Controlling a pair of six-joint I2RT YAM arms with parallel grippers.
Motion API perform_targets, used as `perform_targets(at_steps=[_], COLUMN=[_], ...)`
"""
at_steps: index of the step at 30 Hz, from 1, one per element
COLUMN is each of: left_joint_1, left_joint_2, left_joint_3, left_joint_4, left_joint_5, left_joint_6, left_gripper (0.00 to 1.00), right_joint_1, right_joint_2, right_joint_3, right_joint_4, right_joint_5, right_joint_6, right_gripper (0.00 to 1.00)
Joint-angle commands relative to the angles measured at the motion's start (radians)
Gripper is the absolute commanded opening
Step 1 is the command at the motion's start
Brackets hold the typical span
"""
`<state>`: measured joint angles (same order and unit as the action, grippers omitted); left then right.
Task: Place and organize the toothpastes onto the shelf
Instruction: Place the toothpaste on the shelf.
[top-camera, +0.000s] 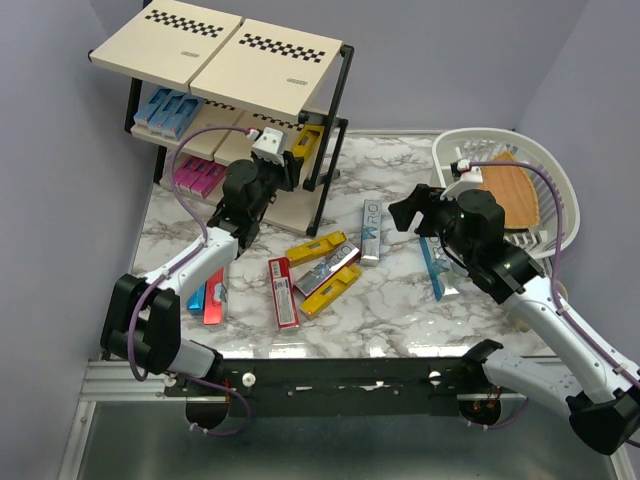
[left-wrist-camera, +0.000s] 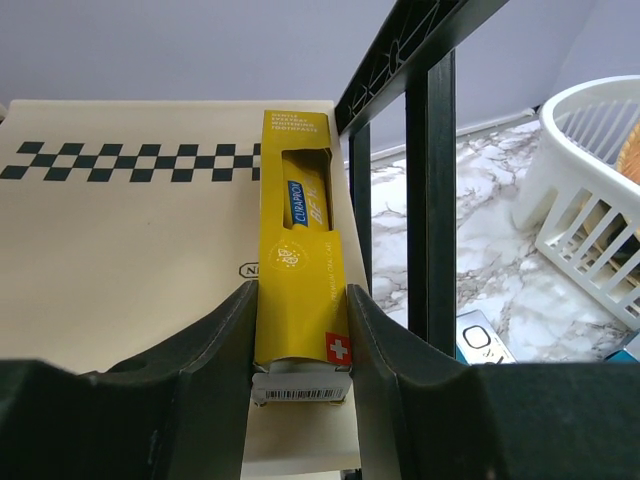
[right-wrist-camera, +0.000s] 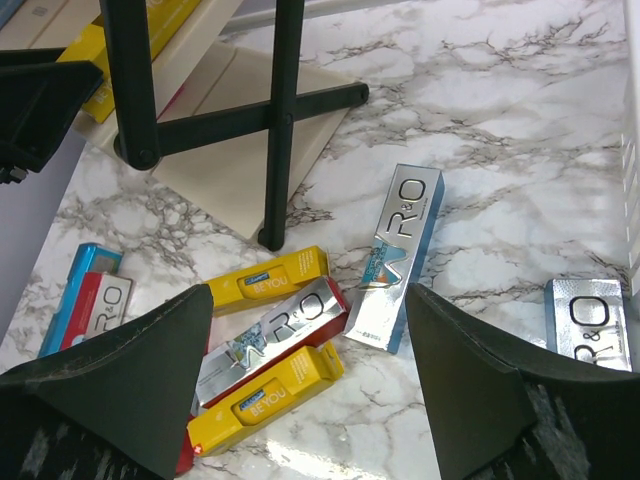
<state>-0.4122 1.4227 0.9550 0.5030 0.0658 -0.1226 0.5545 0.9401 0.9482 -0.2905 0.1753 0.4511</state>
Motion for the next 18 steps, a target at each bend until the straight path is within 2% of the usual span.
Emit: perform_targets(at_steps=[1, 7, 14, 18], left_joint_1=[0.001, -0.002, -0.004, -0.004], left_joint_2=[0.018, 0.005, -0.044, -0.114], left_joint_3=[0.025, 0.019, -0.007, -0.032], left_joint_4=[0.026, 0.016, -0.017, -0.035], left_joint_5=[0.049, 0.043, -0.009, -0.037], left_joint_6=[-0.012, -0.023, -0.028, -0.029], left_gripper=[0.45, 0.46, 0.73, 0.83], right_joint_1=[-0.005, -0.005, -0.005, -0.005], right_joint_2=[-0.014, -0.006, 0.011, 0.02], right_joint_3=[-0.014, -0.011, -0.005, -0.003], right_joint_4=[-0.018, -0.016, -0.016, -0.016], right_joint_5=[0.013, 0.012, 0.0, -0.003], right_joint_6=[-0.015, -0.014, -0.015, -0.014], right_gripper=[0.86, 0.86, 0.86, 0.86])
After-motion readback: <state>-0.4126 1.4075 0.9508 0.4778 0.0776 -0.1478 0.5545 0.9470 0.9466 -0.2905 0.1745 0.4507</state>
